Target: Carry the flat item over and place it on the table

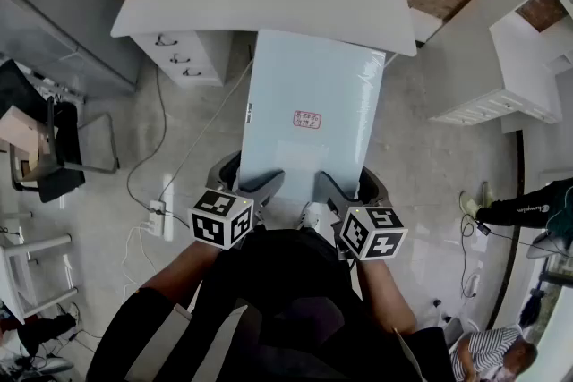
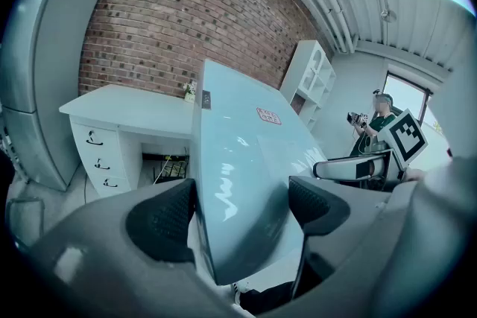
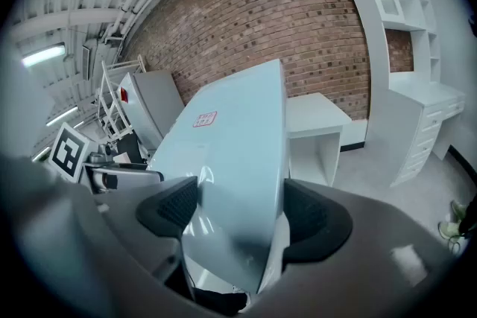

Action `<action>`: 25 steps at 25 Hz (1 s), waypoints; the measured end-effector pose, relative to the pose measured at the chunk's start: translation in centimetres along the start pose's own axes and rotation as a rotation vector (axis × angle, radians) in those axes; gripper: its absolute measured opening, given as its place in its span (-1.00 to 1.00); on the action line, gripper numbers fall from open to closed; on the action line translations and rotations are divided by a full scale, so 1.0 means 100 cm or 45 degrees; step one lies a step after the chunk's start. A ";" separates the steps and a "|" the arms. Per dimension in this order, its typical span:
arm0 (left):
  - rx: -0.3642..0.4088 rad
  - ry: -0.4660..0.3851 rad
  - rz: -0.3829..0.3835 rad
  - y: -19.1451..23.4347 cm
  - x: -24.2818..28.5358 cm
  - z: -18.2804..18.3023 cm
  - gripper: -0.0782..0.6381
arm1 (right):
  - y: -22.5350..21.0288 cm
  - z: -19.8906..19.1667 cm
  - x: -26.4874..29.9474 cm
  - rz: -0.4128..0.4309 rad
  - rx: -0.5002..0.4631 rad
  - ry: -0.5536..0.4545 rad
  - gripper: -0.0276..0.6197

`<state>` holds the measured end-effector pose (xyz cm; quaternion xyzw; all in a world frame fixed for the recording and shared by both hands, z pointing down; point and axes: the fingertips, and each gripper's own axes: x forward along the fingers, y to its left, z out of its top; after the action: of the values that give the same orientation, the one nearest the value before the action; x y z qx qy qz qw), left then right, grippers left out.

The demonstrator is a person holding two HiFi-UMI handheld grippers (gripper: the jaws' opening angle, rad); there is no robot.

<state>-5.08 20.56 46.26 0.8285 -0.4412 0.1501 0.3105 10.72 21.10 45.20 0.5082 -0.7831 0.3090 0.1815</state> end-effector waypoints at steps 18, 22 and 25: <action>-0.017 -0.025 0.000 0.031 -0.009 0.006 0.36 | 0.025 0.010 0.021 0.003 -0.045 -0.006 0.21; -0.032 -0.038 -0.016 0.037 -0.010 0.010 0.36 | 0.030 0.015 0.024 -0.002 -0.047 -0.011 0.22; -0.050 -0.049 -0.027 0.042 -0.012 0.014 0.37 | 0.035 0.021 0.027 -0.006 -0.049 -0.018 0.24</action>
<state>-9.24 18.67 46.16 0.8296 -0.4412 0.1223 0.3197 6.49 18.88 44.26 0.5087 -0.7889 0.2901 0.1865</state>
